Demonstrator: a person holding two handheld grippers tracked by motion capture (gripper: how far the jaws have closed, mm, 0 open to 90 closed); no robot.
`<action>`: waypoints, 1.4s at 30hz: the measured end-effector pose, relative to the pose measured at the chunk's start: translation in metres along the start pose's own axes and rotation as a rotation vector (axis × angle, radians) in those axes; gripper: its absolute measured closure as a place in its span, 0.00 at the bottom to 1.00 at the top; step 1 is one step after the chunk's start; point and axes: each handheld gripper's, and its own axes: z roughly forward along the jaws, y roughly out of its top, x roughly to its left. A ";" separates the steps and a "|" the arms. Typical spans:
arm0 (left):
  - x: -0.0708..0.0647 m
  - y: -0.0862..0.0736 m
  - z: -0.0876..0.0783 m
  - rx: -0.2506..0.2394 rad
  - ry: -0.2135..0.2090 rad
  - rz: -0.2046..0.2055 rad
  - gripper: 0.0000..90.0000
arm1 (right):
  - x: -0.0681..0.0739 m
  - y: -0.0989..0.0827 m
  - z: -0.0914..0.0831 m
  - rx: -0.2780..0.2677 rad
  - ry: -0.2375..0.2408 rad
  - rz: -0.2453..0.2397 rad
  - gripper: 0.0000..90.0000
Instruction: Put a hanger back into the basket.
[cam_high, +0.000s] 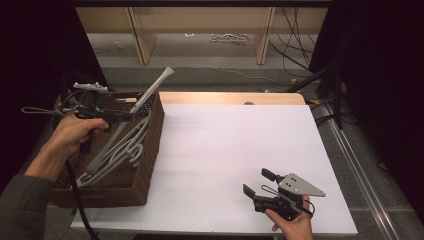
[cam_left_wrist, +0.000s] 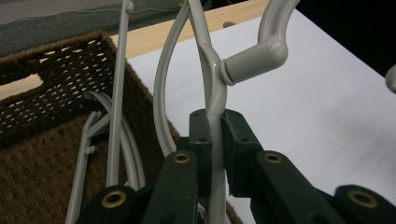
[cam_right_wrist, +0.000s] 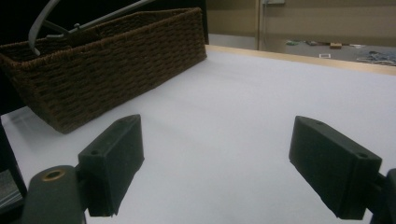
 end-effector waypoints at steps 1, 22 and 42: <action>0.001 -0.002 0.000 -0.006 0.002 -0.006 0.92 | 0.000 0.000 0.000 -0.001 0.000 0.001 0.21; 0.034 -0.053 -0.022 0.004 0.018 0.010 0.92 | 0.000 0.000 -0.001 0.014 -0.001 0.003 0.21; 0.049 -0.087 -0.016 0.107 0.051 0.026 0.92 | -0.001 0.000 0.000 0.013 -0.005 -0.002 0.21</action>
